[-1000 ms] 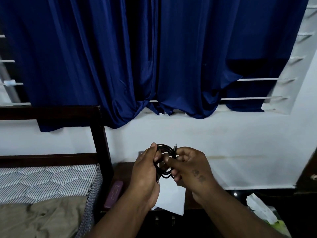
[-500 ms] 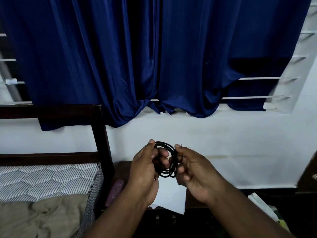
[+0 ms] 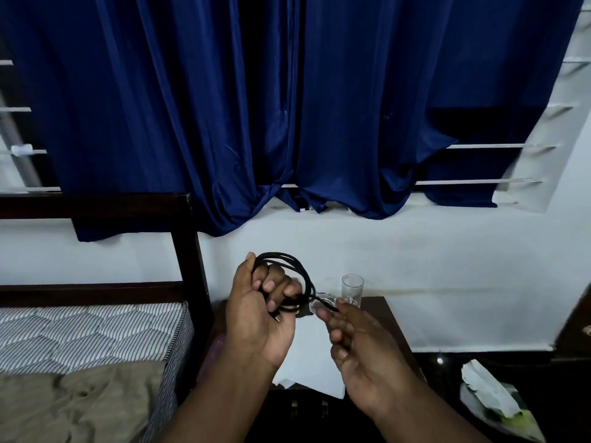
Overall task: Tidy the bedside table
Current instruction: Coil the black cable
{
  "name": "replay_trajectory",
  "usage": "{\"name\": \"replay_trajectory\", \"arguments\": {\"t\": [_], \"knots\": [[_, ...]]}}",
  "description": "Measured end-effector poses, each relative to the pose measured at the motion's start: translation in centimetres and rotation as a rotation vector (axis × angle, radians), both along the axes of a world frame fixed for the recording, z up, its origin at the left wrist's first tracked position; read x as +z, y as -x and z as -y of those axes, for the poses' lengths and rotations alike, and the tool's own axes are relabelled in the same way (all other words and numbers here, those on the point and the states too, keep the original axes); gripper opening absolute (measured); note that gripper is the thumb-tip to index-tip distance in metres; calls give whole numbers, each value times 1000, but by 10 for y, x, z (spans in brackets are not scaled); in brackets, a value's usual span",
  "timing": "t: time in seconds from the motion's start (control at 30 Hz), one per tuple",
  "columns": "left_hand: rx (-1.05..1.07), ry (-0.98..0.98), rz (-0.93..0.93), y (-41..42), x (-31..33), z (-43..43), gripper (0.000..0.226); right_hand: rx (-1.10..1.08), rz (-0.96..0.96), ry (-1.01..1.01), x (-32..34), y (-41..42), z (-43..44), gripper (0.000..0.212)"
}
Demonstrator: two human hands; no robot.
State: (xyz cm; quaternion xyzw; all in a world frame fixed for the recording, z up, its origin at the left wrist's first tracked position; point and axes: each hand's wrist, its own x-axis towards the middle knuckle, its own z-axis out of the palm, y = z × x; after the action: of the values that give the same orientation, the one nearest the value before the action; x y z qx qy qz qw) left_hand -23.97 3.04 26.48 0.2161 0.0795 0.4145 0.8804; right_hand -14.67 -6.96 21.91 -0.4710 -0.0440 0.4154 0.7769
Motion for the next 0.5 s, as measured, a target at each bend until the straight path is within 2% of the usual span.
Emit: {"name": "replay_trajectory", "arguments": {"t": [0.17,0.33,0.5], "knots": [[48,52,40,2,3,-11,51,8,33,-3,-10,10,8,11],[89,72,44,0,3,-18,50,5,88,15,-19,14,14,22],[85,-58,-28,-2,-4,-12,53,129,115,-23,-24,13,16,15]]}}
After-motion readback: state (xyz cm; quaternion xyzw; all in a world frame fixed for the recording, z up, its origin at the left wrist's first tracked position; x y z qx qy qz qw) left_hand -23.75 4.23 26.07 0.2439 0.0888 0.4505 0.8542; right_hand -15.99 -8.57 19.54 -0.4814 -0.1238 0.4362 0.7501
